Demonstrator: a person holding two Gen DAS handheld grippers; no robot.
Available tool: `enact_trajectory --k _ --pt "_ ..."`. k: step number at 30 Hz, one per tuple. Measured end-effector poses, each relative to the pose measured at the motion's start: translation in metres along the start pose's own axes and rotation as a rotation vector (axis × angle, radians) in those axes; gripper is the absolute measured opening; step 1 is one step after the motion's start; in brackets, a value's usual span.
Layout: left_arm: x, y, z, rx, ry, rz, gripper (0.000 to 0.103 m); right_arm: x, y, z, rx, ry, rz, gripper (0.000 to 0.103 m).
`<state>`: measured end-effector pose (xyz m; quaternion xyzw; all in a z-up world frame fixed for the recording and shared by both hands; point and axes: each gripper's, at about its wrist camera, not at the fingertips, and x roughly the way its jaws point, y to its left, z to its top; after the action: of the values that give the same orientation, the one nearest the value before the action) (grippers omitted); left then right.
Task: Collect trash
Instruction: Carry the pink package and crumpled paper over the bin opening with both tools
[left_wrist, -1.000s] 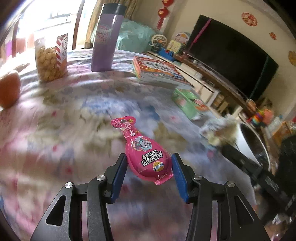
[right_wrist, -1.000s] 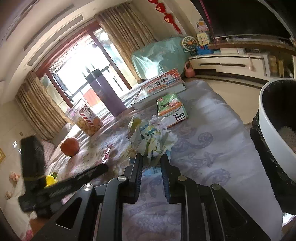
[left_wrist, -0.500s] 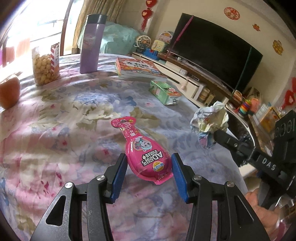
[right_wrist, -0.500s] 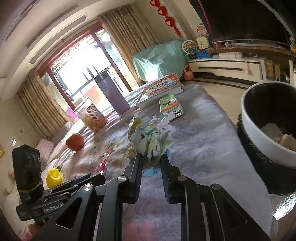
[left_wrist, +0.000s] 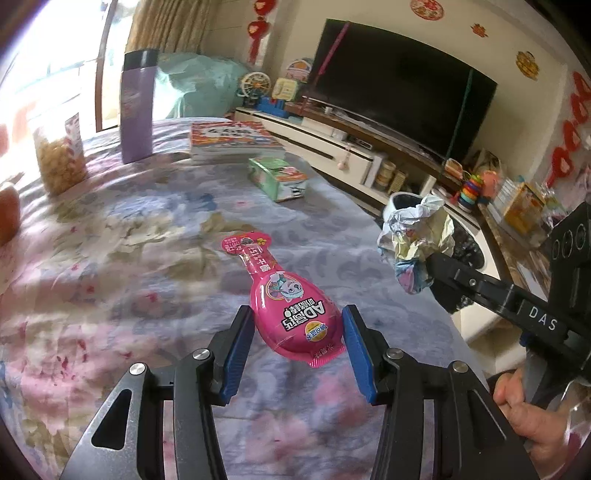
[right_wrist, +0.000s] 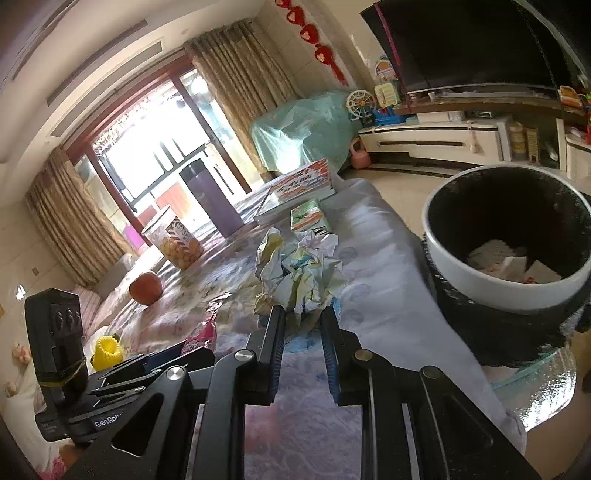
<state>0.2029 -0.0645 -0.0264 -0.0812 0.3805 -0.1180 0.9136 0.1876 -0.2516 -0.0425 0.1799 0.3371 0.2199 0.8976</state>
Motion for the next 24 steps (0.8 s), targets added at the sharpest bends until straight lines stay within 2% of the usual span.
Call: enact_trajectory --k 24 --pt "0.014 -0.058 0.012 0.119 0.019 -0.049 0.047 -0.047 -0.035 0.002 0.052 -0.074 -0.050 0.020"
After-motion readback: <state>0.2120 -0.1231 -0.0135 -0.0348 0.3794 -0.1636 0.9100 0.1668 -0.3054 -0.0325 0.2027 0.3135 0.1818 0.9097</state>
